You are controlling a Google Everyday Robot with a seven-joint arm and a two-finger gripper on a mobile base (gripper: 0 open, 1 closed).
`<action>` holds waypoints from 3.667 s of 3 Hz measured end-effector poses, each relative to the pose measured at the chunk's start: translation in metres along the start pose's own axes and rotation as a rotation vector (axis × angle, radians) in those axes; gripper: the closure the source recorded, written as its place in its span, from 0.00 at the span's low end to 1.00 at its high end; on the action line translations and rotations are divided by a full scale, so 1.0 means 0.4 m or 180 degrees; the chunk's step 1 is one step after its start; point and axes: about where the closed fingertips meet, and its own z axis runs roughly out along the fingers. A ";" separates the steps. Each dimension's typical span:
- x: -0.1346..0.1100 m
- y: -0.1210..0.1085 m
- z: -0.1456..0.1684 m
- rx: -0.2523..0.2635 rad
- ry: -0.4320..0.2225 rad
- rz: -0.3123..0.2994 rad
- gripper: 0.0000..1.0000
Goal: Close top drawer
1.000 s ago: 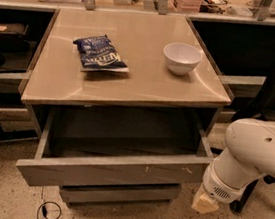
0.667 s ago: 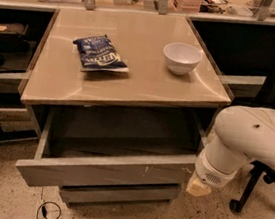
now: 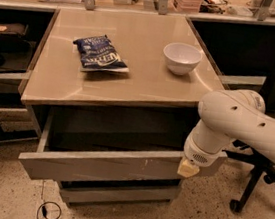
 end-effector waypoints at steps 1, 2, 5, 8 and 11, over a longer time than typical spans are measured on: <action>0.000 0.000 0.000 0.0000 0.0000 0.0000 0.81; 0.000 0.000 0.000 0.0000 0.0000 0.0000 0.58; 0.000 0.000 0.000 0.0000 0.0000 0.0000 0.00; 0.000 0.000 0.000 0.0000 0.0000 0.0000 0.42; -0.076 -0.091 -0.021 0.0361 -0.0012 -0.0045 1.00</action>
Offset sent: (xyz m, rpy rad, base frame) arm 0.0000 0.0000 0.0000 0.0000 0.0000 0.0000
